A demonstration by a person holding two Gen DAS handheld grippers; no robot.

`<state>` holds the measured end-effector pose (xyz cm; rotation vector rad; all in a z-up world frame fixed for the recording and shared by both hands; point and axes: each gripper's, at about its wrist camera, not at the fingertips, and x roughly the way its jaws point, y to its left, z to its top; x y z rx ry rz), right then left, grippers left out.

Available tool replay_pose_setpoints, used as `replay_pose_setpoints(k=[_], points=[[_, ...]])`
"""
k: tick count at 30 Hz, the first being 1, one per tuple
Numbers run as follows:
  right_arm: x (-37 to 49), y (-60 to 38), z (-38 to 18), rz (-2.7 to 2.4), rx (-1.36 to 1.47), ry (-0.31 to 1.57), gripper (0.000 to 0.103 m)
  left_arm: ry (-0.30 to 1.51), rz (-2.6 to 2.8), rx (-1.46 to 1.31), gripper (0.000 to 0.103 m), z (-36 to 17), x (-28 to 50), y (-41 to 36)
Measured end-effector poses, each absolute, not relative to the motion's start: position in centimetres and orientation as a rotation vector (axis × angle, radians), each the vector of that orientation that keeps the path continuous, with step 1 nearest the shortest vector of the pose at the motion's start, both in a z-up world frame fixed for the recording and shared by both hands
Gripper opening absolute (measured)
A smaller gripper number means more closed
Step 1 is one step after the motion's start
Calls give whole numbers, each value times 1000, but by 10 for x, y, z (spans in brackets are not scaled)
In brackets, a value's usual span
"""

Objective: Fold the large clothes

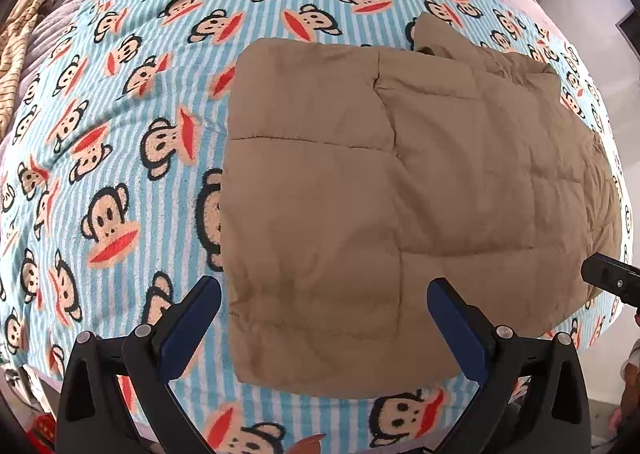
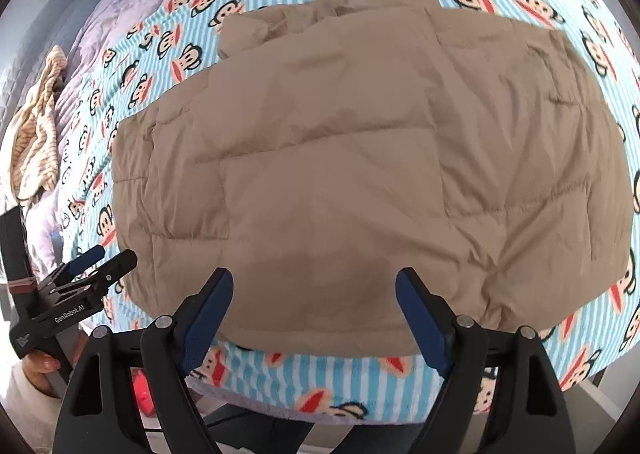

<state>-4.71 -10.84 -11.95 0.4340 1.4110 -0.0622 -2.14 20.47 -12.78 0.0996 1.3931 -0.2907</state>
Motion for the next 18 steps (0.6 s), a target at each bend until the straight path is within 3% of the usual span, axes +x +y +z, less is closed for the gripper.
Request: replay_pose_setpoints(k=[18], points=[[-41,-100,-151,-94,436,1497,86,1362,-511,8,103,-152,25,259]])
